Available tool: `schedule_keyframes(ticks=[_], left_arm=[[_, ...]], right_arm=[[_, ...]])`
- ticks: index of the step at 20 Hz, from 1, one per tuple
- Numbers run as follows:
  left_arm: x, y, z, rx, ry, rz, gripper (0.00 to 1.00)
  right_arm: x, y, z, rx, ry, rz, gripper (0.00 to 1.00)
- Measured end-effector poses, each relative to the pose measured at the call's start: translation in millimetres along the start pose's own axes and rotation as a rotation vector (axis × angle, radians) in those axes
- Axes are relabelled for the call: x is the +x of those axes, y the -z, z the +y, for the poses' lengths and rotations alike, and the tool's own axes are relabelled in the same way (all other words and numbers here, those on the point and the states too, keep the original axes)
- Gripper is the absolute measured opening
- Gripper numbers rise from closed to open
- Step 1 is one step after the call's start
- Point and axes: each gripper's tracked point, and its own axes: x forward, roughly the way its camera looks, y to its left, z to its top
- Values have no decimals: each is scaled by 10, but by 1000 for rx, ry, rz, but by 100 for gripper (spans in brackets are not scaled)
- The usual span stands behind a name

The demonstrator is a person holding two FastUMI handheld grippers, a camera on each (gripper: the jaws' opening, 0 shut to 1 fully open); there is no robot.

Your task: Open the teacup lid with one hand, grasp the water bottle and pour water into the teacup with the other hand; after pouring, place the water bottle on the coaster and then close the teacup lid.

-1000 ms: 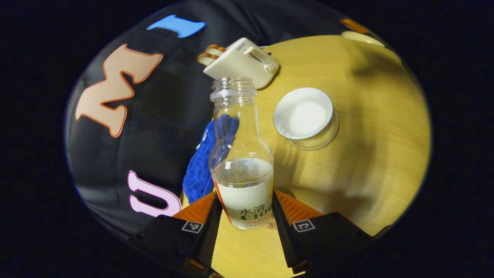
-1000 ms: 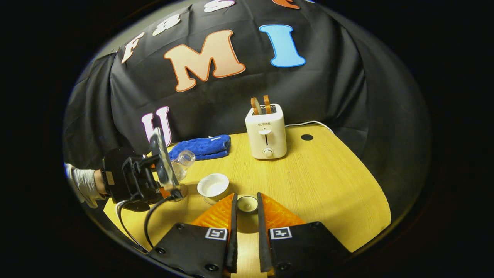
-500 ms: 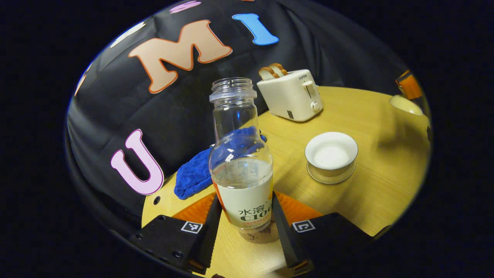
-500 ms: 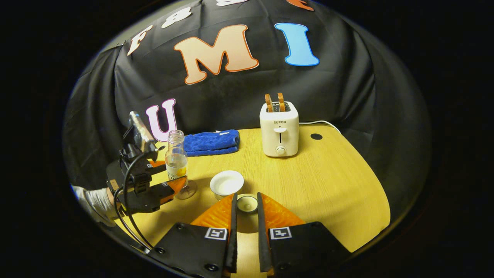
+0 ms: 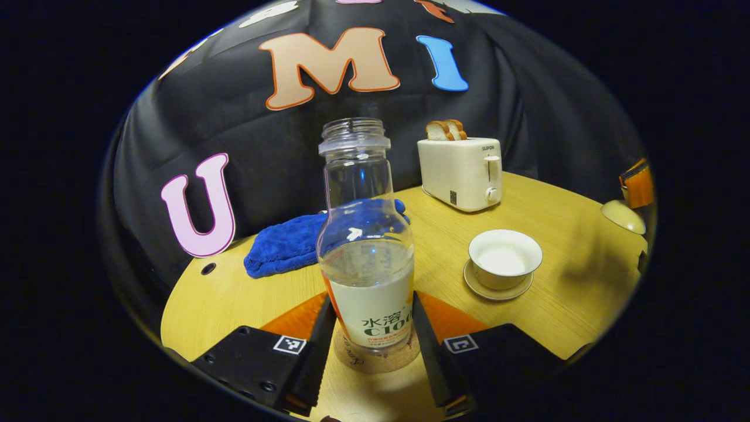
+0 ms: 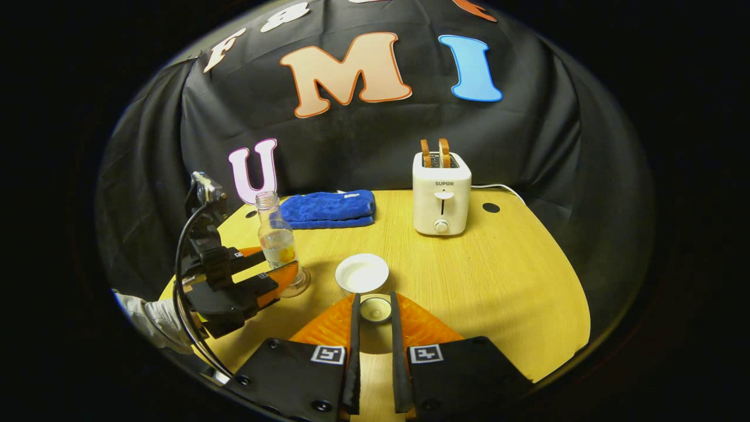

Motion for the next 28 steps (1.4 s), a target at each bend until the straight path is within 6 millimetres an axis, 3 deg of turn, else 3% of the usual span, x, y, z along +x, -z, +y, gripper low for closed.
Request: schedule_keyframes(ticks=[2,3,12,13,14,16,20,23,26,28], left_arm=[[-2,39,19,-24,-7,3,70],[-9,91,23,-30,-8,16,70],[-48,121,33,-50,0,13,72],[-58,130,40,-50,1,14,72],[-65,132,37,-50,2,16,73],[-65,130,41,-47,2,18,73],[-76,173,50,-50,0,31,75],[-113,201,36,-53,3,37,81],[-162,201,35,-38,-1,30,95],[-212,199,47,-44,-7,30,97]], right_arm=[[-6,-12,45,-8,-3,1,29],[-5,-26,59,-12,-3,0,23],[89,-114,191,5,-23,-8,23],[103,-123,204,3,-26,-9,29],[114,-136,223,3,-31,-11,22],[143,-150,249,5,-35,-13,26],[222,-181,264,0,-39,-17,23],[320,-223,262,-6,-37,-29,23],[468,-270,269,-25,-37,-53,26],[580,-316,299,-26,-43,-70,23]])
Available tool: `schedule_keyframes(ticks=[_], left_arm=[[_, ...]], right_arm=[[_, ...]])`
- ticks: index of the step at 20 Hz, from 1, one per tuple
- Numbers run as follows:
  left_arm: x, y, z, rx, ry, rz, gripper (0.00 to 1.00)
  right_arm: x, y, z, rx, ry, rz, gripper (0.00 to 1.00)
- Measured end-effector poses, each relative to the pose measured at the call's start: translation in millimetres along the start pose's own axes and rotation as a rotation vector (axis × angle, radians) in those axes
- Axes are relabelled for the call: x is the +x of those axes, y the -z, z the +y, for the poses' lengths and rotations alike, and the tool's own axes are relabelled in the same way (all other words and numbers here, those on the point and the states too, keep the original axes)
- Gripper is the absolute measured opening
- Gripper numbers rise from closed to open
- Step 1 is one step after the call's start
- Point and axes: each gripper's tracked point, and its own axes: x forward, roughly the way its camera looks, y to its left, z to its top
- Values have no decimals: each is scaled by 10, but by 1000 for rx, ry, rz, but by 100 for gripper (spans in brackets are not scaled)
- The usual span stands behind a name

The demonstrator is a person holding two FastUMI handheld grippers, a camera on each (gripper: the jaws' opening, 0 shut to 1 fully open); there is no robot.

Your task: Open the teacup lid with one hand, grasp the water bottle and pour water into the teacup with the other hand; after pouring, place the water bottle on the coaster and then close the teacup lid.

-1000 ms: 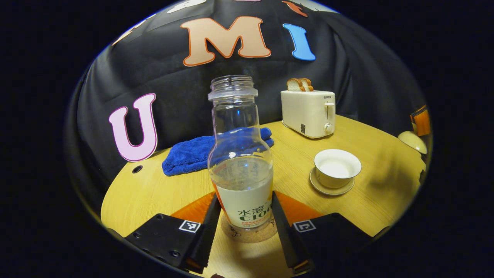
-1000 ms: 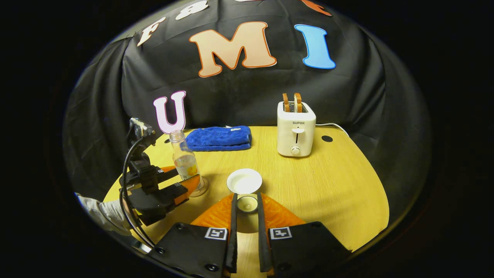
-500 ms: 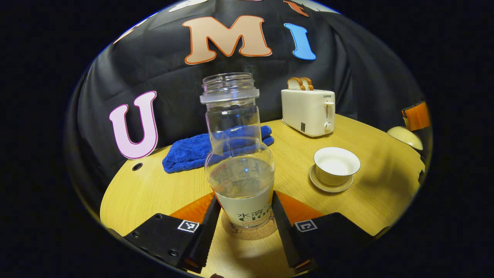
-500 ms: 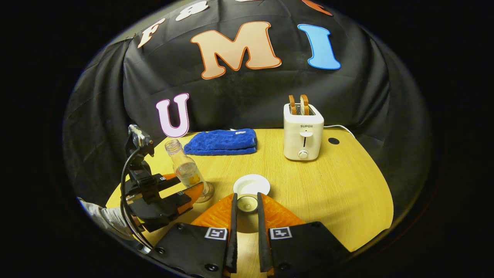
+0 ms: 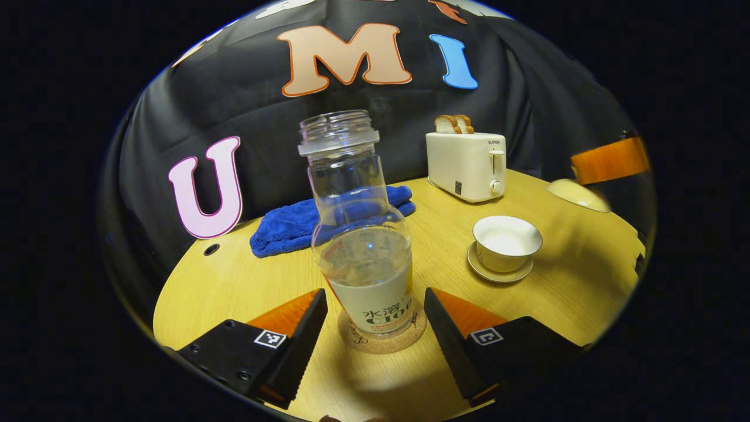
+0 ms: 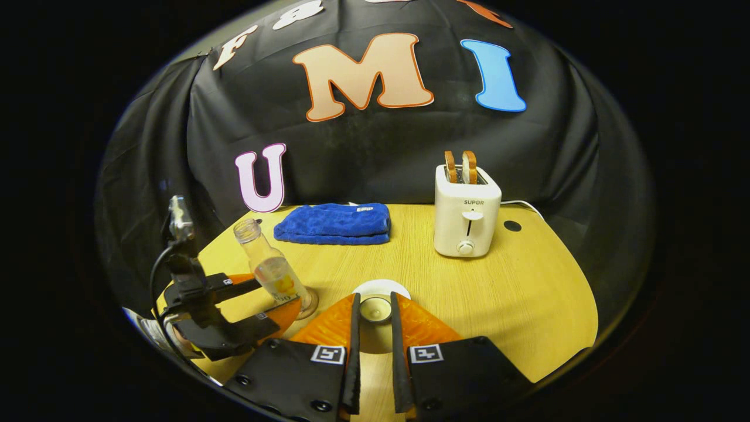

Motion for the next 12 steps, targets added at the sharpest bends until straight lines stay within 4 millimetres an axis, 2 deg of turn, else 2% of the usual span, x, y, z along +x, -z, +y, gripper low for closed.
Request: schedule_keyframes(ticks=[1,2,3,6,7,12], left_arm=[[-54,7,14,-5,-4,-1,97],[-113,5,28,-10,-8,-3,97],[-163,-8,30,-15,-10,-5,97],[-316,-59,36,-20,-17,-20,97],[-365,-92,38,-20,-20,-27,97],[-619,-248,112,-18,-45,-63,96]], right_arm=[[77,-12,11,-2,-2,-8,26],[147,-13,18,-5,-5,-14,23],[229,-9,27,-9,-9,-18,26],[449,38,34,-17,-10,-20,23],[508,49,31,-14,-12,-19,25],[729,152,-12,-12,-3,-15,26]])
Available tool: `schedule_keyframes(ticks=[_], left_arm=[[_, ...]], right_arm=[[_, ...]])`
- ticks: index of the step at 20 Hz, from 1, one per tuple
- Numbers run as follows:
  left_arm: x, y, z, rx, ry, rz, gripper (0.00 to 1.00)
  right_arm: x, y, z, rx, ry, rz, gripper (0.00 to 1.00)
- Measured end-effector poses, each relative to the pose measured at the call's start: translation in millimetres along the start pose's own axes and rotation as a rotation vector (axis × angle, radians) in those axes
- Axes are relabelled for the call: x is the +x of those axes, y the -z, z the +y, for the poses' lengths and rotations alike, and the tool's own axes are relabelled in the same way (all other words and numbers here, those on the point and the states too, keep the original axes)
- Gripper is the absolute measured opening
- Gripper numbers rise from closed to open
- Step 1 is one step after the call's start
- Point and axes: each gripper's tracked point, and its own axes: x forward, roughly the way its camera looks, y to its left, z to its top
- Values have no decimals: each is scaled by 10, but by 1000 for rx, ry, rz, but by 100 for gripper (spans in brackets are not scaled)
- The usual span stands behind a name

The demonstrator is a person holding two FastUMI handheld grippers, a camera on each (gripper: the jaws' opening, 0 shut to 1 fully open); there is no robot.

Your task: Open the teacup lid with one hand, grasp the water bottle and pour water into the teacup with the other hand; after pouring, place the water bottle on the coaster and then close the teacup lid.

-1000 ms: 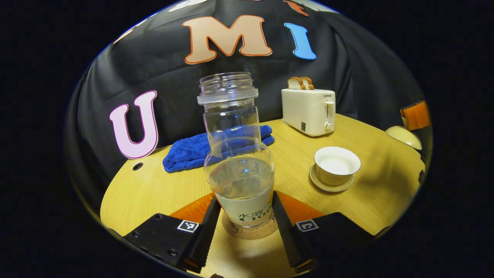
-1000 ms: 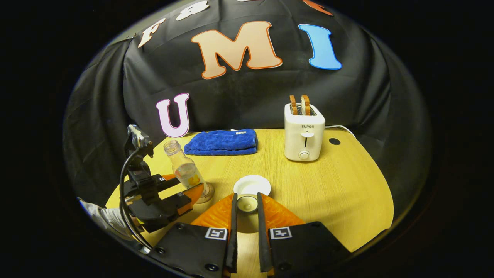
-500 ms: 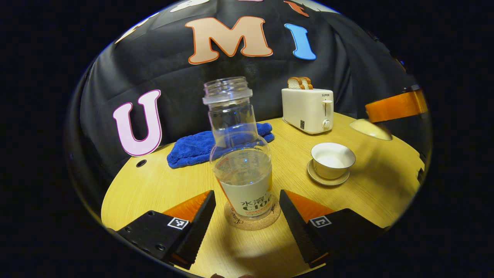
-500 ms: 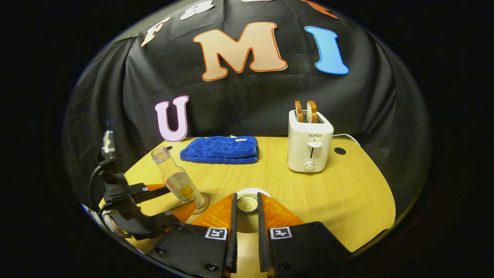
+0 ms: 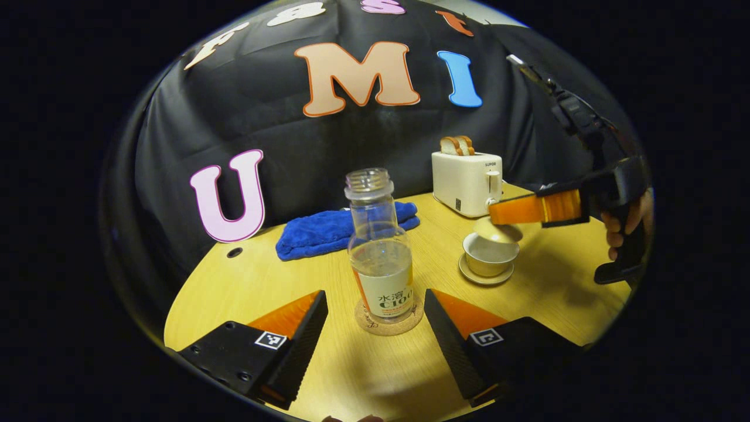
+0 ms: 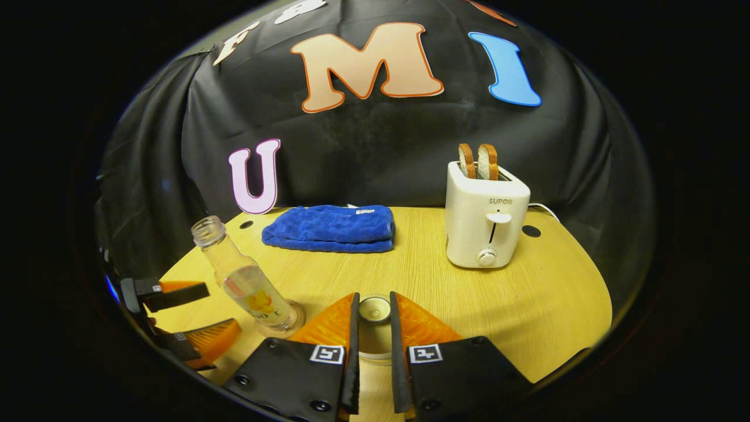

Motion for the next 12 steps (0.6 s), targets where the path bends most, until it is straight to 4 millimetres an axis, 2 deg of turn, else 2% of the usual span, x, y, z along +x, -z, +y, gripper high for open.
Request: schedule_keyframes(ticks=[7,12], left_arm=[[-278,-194,173,-48,-41,-28,96],[-393,-316,310,-38,-71,-47,96]], right_arm=[[177,246,-13,-9,5,23,24],[197,250,12,-52,14,-12,30]])
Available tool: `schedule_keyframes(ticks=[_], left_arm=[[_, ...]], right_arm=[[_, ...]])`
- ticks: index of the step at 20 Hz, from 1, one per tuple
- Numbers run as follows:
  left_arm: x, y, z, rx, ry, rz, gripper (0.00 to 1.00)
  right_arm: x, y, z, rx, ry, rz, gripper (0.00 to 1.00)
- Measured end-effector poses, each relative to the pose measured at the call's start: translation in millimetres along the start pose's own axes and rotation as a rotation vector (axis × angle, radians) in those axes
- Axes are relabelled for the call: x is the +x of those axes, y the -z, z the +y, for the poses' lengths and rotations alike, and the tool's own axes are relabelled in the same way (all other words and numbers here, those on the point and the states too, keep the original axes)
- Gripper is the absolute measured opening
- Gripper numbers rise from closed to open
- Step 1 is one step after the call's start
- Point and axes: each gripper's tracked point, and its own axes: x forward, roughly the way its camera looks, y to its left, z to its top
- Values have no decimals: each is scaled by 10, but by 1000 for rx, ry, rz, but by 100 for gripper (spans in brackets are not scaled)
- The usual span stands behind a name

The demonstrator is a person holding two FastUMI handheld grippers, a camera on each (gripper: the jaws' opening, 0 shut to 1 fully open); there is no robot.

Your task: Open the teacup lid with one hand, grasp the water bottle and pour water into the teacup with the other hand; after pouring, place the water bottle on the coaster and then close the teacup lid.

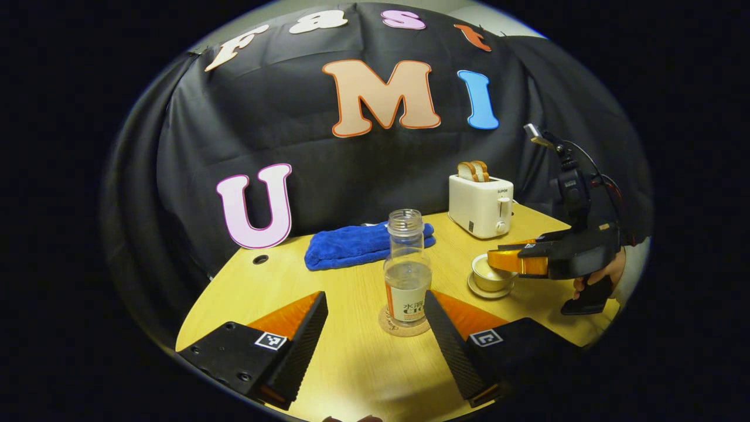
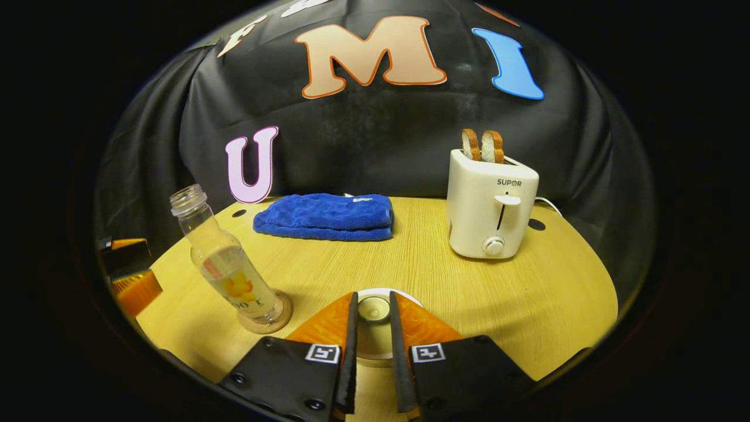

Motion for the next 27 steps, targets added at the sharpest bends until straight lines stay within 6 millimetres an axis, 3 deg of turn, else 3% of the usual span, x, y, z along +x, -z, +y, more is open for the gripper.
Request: schedule_keyframes(ticks=[2,6,9,13,19,23,25,27], left_arm=[[-28,-56,30,0,-5,-9,96],[-63,-278,50,-6,-8,-50,96],[-108,-534,126,-24,-28,-103,96],[-198,-881,225,-53,-45,-178,96],[-418,-1312,317,-46,-81,-275,96],[-608,-1552,345,-18,-127,-344,96],[-654,-1596,296,-10,-125,-358,99],[-666,-1608,291,-13,-124,-359,95]], right_arm=[[-23,-15,-35,-26,13,-11,34],[-178,-184,-46,-19,22,-52,68],[-452,-440,-27,-17,32,-115,94],[-913,-879,14,-45,46,-226,94],[-1497,-1341,32,-25,65,-360,96],[-1800,-1470,56,-13,89,-420,96],[-1860,-1487,44,17,90,-443,94],[-1854,-1419,33,19,90,-433,96]])
